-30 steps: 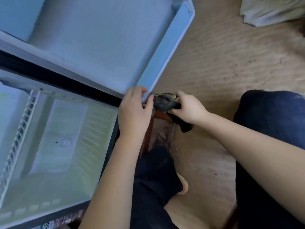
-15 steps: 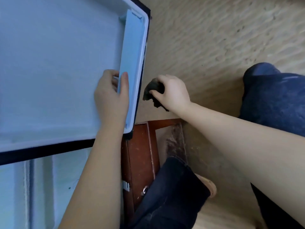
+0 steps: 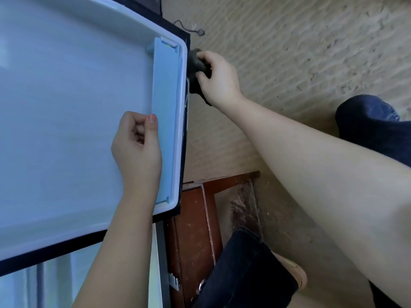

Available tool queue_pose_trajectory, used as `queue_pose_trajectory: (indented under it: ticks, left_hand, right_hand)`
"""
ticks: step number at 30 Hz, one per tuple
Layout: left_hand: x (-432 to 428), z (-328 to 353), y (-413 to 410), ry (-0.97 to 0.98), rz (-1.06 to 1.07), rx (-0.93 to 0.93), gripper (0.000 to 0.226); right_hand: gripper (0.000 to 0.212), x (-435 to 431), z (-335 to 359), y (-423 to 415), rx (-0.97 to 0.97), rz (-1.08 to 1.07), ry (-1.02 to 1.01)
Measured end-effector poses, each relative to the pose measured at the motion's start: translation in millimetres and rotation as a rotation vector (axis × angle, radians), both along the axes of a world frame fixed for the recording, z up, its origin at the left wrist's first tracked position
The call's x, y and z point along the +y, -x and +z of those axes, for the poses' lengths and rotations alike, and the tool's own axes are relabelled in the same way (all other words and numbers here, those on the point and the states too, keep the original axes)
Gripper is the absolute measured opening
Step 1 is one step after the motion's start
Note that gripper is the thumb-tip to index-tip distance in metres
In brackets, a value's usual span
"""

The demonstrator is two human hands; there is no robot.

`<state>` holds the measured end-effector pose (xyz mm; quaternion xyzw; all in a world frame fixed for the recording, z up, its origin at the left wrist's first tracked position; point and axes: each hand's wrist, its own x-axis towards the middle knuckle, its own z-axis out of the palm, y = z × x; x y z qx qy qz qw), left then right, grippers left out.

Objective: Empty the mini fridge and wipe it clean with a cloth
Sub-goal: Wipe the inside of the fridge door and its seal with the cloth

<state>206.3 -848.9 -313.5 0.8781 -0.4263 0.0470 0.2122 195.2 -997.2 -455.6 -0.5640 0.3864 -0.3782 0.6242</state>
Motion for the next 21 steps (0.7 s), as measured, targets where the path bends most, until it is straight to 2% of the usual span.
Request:
queue_pose_trajectory:
  ticks: [4,8,12,15,18,21]
  left_hand:
    - [2,0,0,0.012,-0.005,0.010,0.028]
    - [1,1,0,0.010,-0.006,0.001,0.028]
    - [-4,1,-13,0.010,0.029,-0.045,0.021]
    - [-7,0,-24,0.015,0.053,-0.064,0.017]
    - [-8,1,-25,0.005,0.050,-0.076,0.017]
    - [-6,1,-21,-0.009,0.048,-0.092,0.017]
  right_hand:
    - [0.048,-8,-4,-13,-0.142,-0.073,-0.044]
    - [0.039,6,3,-16,-0.150,-0.177,0.140]
    - [0.036,69,-2,-10,-0.134,0.040,0.316]
    - [0.032,89,-9,-11,-0.126,0.217,0.323]
    - [0.033,64,-7,-21,-0.113,0.213,0.293]
    - [0.046,30,0,-27,-0.101,0.122,0.243]
